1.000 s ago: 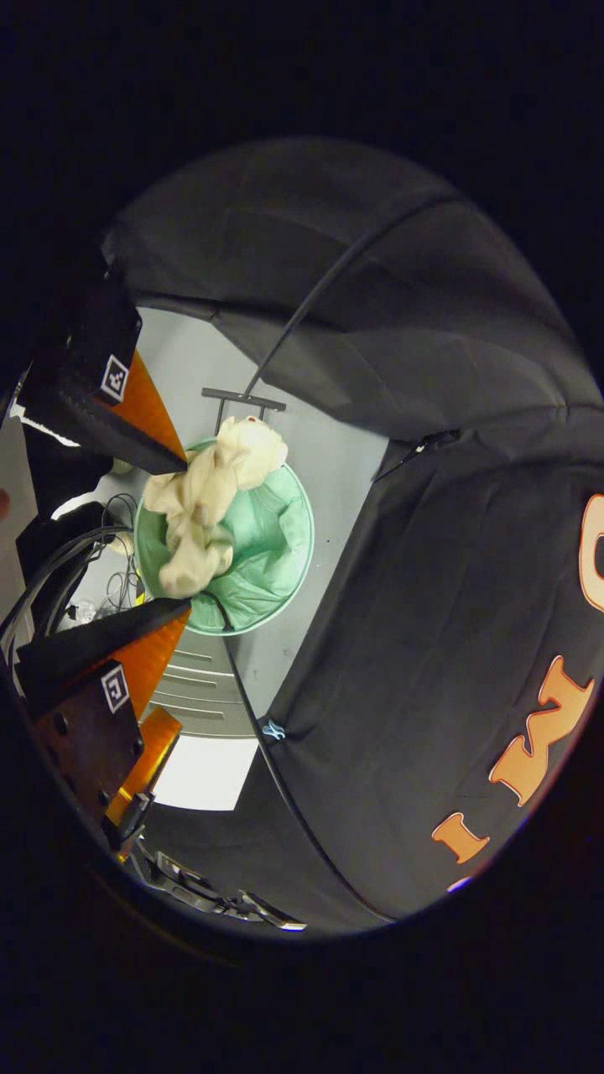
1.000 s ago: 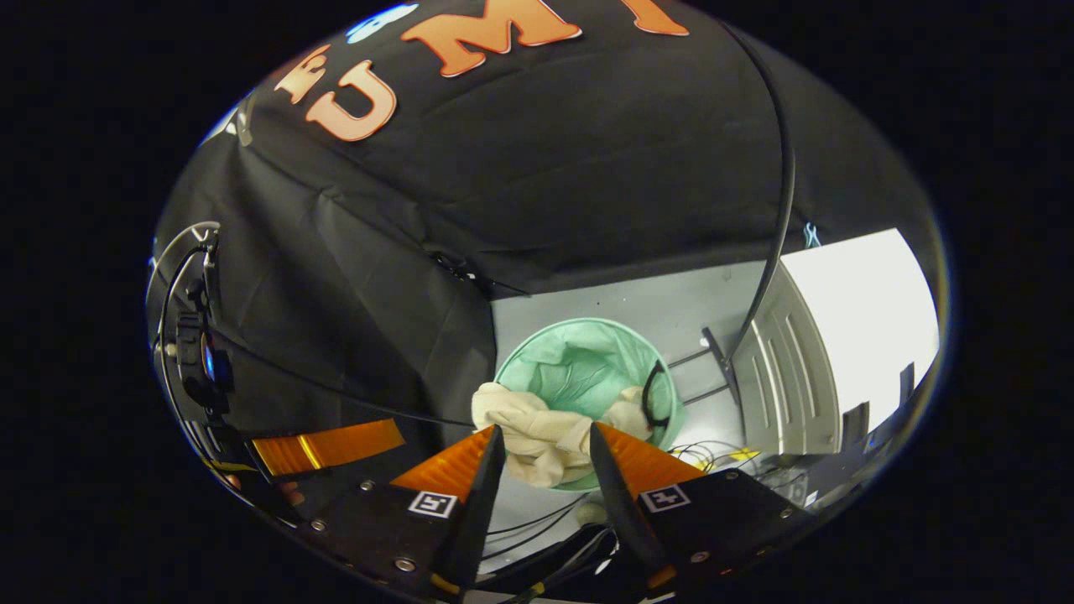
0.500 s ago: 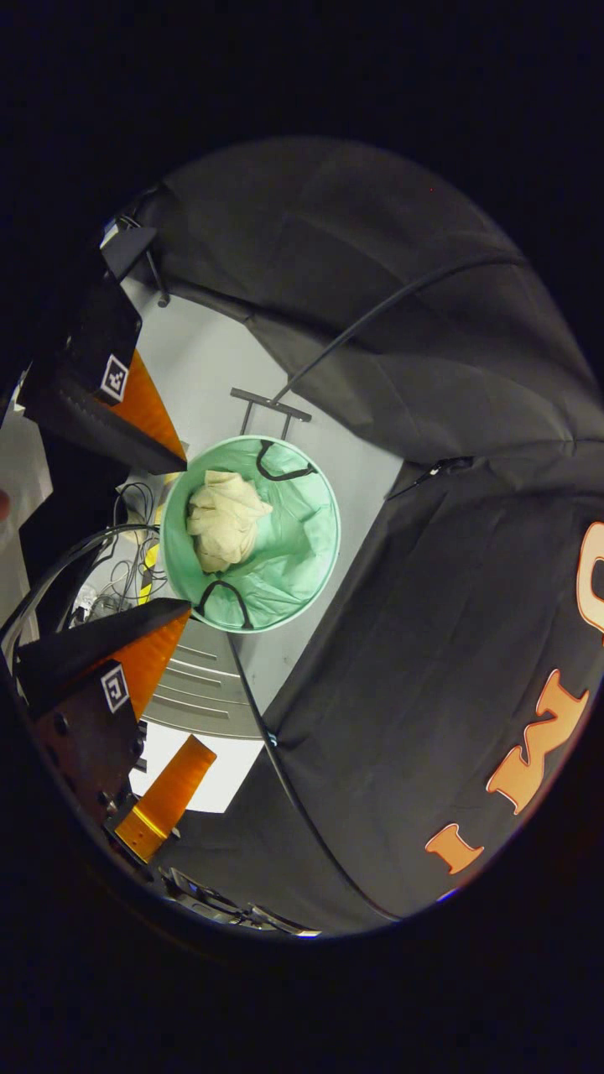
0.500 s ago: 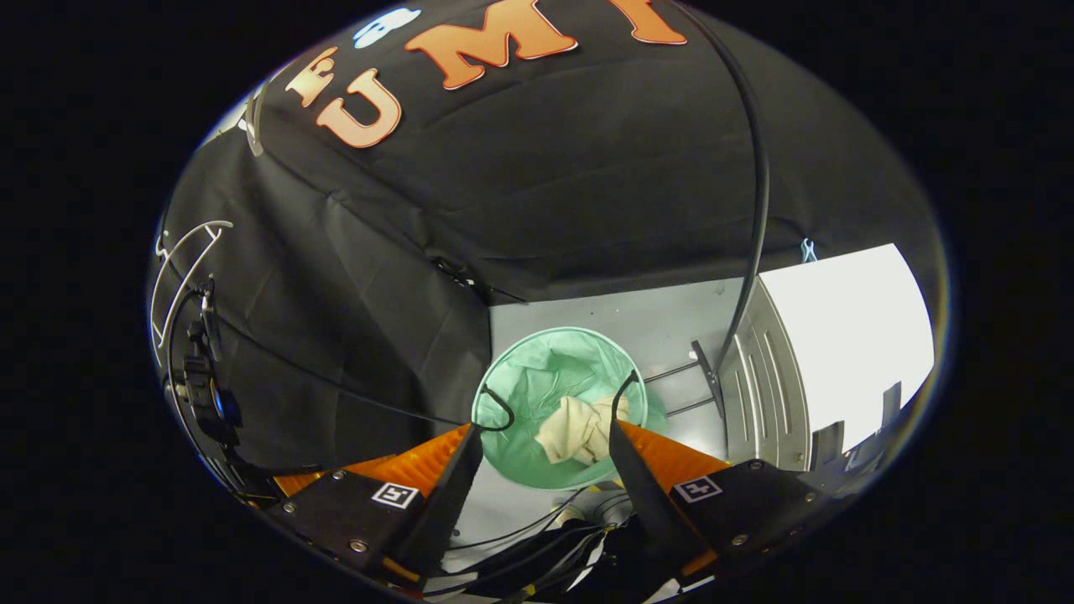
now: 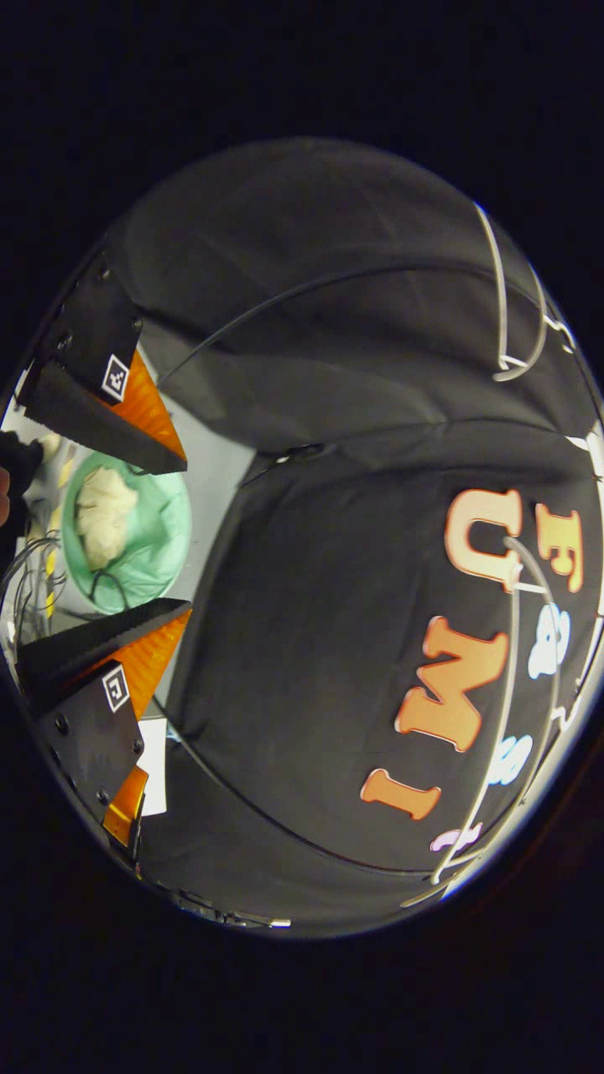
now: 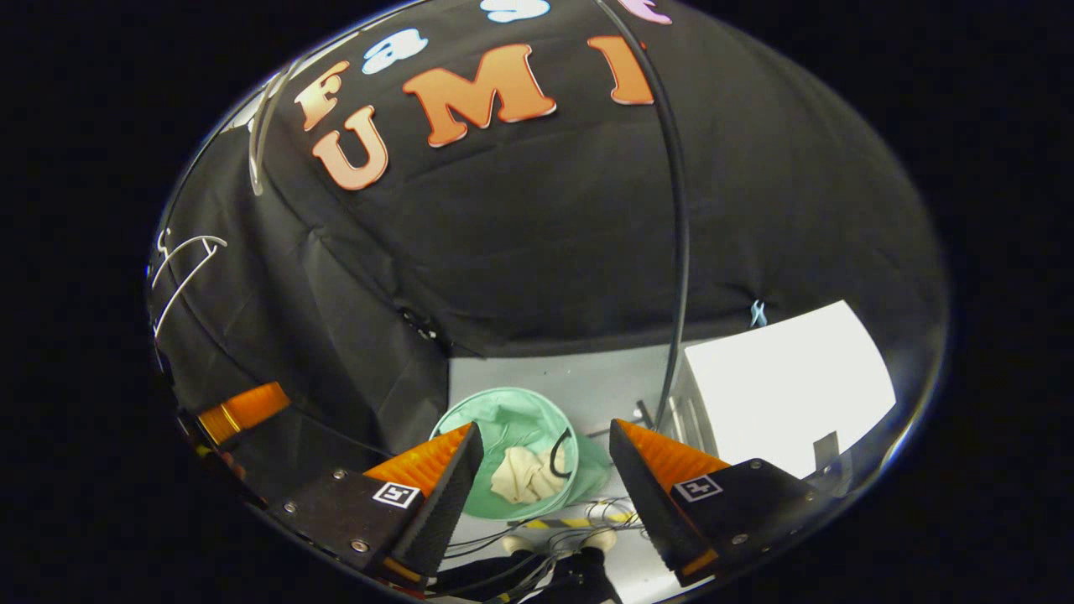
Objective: Grasp the clothes on the hanger with both hands and then place them into the laundry hamper below.
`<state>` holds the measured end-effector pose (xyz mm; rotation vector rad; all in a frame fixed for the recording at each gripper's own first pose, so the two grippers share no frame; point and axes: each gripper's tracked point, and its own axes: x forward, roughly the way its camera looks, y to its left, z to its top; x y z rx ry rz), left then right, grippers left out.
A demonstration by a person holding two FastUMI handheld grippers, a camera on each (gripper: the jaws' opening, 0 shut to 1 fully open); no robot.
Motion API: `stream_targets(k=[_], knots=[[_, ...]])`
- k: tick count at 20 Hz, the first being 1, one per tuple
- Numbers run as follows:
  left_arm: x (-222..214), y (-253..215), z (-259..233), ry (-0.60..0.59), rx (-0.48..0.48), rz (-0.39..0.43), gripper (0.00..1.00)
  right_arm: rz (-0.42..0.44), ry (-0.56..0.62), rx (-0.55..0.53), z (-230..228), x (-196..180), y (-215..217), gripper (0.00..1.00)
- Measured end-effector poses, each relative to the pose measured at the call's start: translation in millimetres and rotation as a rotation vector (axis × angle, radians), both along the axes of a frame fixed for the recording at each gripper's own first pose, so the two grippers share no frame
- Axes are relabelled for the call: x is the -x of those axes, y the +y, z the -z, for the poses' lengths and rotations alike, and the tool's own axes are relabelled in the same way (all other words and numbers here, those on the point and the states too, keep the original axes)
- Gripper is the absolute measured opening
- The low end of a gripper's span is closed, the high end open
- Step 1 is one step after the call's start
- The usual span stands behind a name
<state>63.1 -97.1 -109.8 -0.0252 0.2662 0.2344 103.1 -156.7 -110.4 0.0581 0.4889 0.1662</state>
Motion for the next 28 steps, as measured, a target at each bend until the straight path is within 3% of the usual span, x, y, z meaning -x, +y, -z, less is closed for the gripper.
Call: stream_targets(k=[4, 8, 11, 12, 14, 15, 17, 19, 20, 23, 28], knots=[[0.9, -11.0, -114.6, -0.298, -0.032, 0.078, 1.0, -0.02, -0.277, 0.088, -81.6, 12.4, -18.0, 0.94], [35.5, 18.9, -240.0, -0.555, -0.178, 0.022, 0.93, -0.027, -0.463, 0.234, -155.1, 22.0, -41.8, 0.94], [72.1, 30.2, -288.2, -0.661, -0.226, 0.01, 0.93, -0.01, -0.589, 0.35, -207.2, 26.6, -54.0, 0.94], [78.5, 36.4, -294.3, -0.677, -0.232, 0.004, 0.93, -0.019, -0.62, 0.344, -221.4, 29.5, -49.6, 0.94], [76.6, 46.1, -271.5, -0.653, -0.199, -0.039, 0.92, -0.068, -0.631, 0.232, -229.8, 35.5, -24.6, 0.9], [76.0, 43.0, -250.6, -0.607, -0.148, -0.036, 0.93, -0.089, -0.622, 0.177, -226.9, 35.7, -13.3, 0.94], [71.2, 31.3, -214.1, -0.529, -0.068, 0.017, 0.93, -0.132, -0.622, 0.132, -228.9, 33.6, 5.5, 0.9], [73.6, 43.6, -209.5, -0.503, -0.085, 0.004, 0.93, -0.178, -0.626, 0.089, -234.0, 43.2, 24.5, 0.94], [76.2, 52.7, -215.1, -0.512, -0.11, -0.015, 1.0, -0.192, -0.638, 0.06, -240.0, 46.0, 32.5, 0.94], [82.8, 61.2, -222.4, -0.53, -0.118, -0.01, 0.95, -0.171, -0.641, -0.009, -248.5, 40.1, 38.0, 0.94], [73.0, 86.4, -216.6, -0.478, -0.129, 0.008, 0.93, -0.053, -0.675, 0.036, -259.3, 50.9, 13.8, 0.94]])
